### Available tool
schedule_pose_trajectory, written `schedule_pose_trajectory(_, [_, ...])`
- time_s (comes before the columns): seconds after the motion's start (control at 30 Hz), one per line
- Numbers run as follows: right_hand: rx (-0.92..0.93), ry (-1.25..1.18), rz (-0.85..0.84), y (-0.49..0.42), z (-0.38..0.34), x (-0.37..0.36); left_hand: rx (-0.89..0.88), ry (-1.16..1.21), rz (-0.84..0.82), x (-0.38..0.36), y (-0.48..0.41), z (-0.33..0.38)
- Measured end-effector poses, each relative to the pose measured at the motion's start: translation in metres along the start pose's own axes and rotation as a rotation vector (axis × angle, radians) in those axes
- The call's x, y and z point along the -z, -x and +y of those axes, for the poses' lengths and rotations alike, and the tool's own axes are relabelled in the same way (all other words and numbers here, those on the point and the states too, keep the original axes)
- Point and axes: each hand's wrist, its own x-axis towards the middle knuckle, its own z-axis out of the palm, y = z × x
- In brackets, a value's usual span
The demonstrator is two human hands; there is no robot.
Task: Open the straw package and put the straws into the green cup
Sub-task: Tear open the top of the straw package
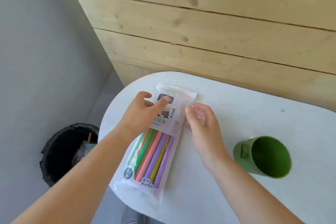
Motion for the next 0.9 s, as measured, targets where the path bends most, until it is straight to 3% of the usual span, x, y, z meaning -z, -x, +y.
schedule_pose_trajectory(0.2, [-0.021,-0.165,-0.001,-0.027,0.012,-0.003,-0.019,-0.004,0.037,-0.009,-0.027,0.008])
schedule_pose_trajectory(0.4, [0.108,-0.205,0.014,-0.038,0.002,0.010,-0.136,0.157,-0.100,-0.016,-0.038,0.034])
schedule_pose_trajectory(0.6, [0.331,-0.287,0.104,-0.019,-0.044,0.026,-0.428,0.364,-0.142,-0.016,-0.015,0.079])
schedule_pose_trajectory(0.73, [0.446,-0.315,0.146,-0.008,-0.073,0.046,-0.657,0.327,-0.153,-0.015,0.003,0.107])
schedule_pose_trajectory(0.9, [0.543,-0.237,0.063,0.001,-0.104,0.073,-0.911,0.279,-0.140,-0.019,0.023,0.134])
